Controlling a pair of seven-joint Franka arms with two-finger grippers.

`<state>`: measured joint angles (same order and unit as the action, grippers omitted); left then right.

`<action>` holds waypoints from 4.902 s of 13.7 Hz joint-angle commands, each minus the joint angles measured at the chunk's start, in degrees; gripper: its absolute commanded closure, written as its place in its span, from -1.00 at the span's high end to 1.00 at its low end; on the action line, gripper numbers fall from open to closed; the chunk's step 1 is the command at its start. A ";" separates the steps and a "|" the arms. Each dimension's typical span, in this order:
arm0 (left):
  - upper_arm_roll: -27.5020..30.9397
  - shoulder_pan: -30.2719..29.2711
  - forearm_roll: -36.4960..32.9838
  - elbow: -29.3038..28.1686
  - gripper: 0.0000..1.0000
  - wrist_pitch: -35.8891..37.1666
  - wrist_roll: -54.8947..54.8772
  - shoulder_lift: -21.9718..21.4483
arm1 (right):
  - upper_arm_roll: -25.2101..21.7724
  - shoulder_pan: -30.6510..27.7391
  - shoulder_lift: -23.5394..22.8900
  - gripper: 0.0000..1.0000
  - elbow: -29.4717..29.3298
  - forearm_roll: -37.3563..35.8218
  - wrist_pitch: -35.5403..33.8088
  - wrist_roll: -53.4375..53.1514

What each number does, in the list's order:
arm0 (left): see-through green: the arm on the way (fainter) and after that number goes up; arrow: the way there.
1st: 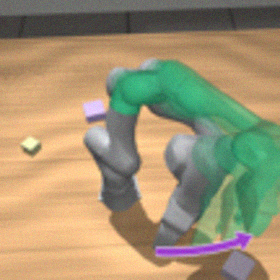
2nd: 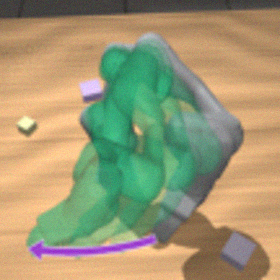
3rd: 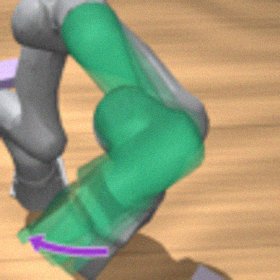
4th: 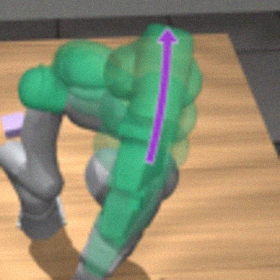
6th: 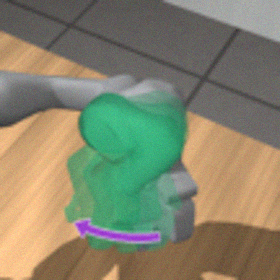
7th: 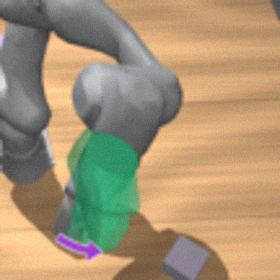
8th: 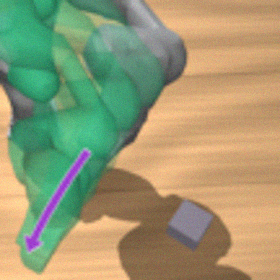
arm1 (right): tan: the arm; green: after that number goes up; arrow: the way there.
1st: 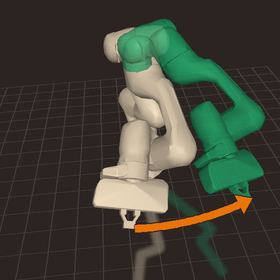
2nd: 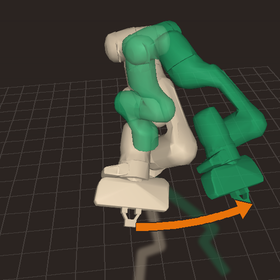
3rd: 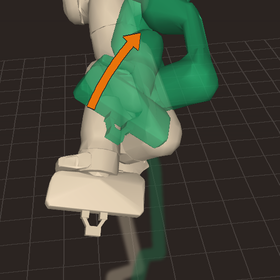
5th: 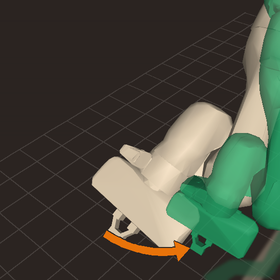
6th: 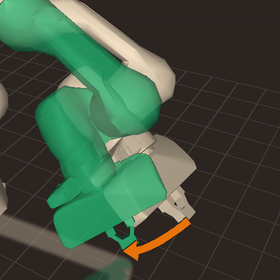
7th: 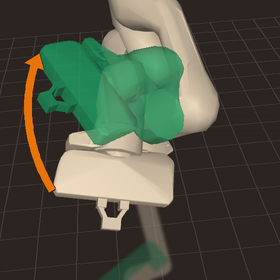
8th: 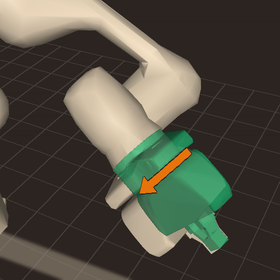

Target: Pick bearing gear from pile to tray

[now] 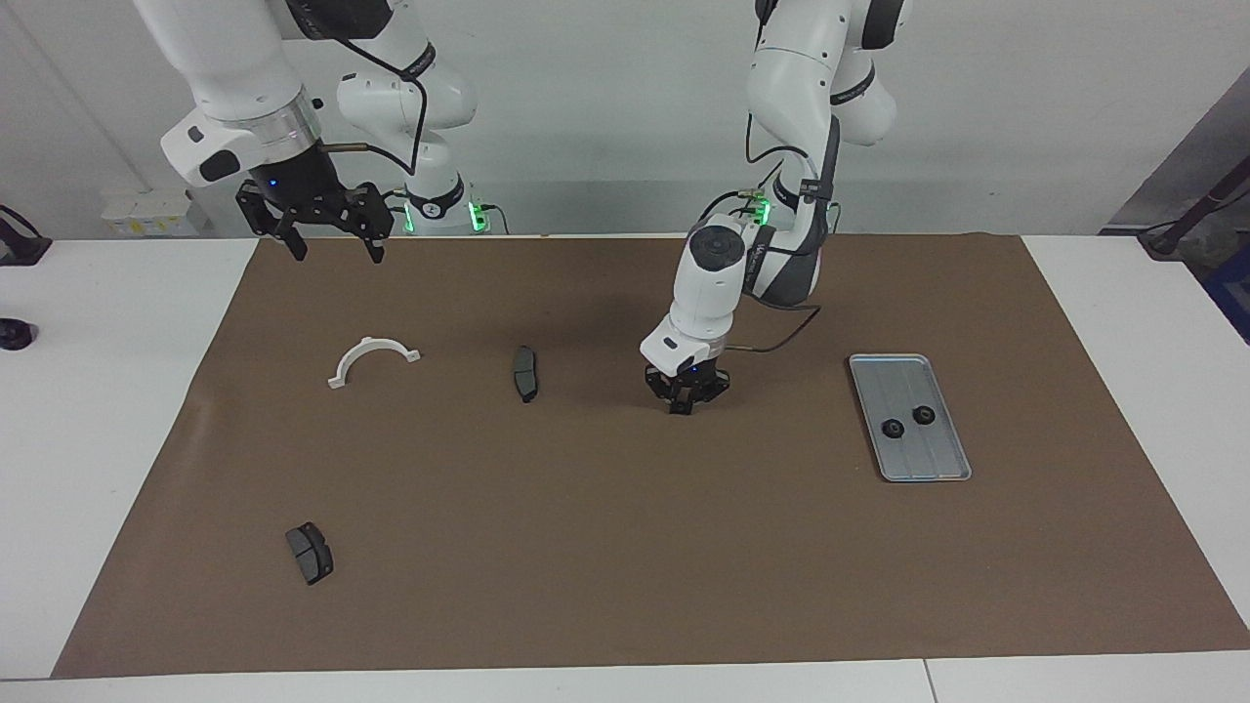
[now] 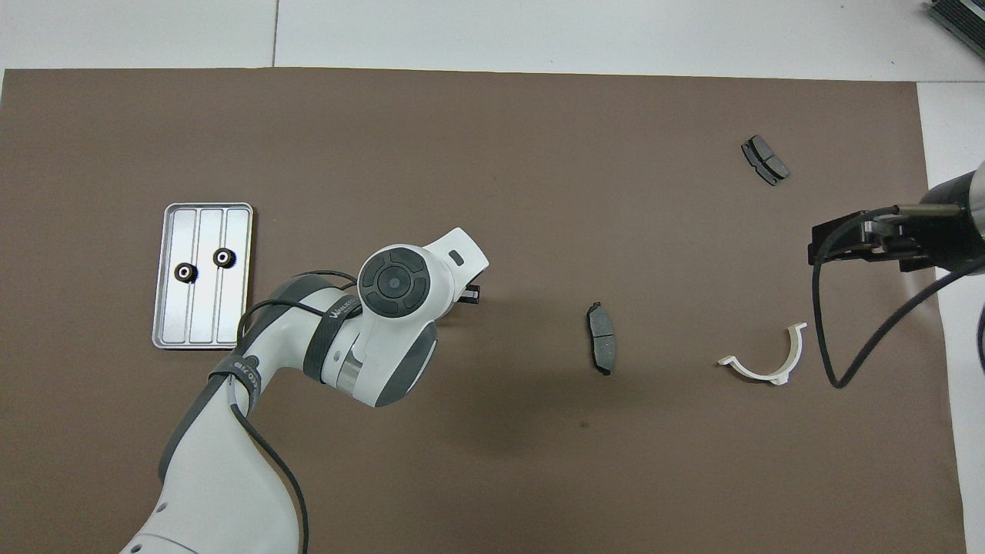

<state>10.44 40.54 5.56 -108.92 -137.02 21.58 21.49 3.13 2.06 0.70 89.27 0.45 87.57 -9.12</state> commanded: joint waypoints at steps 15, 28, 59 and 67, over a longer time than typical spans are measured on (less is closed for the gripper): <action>-0.25 -31.58 -0.64 -16.93 -0.62 10.64 -38.55 -15.25 | 0.39 -0.83 -0.26 1.00 0.47 -0.27 -0.21 -0.90; -0.16 -31.75 -1.16 16.08 1.00 38.21 -33.37 -14.11 | 0.39 -0.83 -0.26 1.00 0.47 -0.18 -0.21 -0.72; -0.51 -31.40 -5.47 27.80 1.00 49.13 -20.09 -16.66 | 0.39 -0.83 -0.26 1.00 0.47 -0.18 -0.21 -0.72; -0.42 -31.05 -5.38 27.62 1.00 48.69 -19.30 -16.66 | 0.39 -0.83 -0.26 1.00 0.47 -0.18 -0.21 -0.72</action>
<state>10.11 9.31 1.04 -80.96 -87.86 1.39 5.41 3.04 1.86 0.26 89.44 0.43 87.56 -9.41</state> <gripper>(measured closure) 0.000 0.000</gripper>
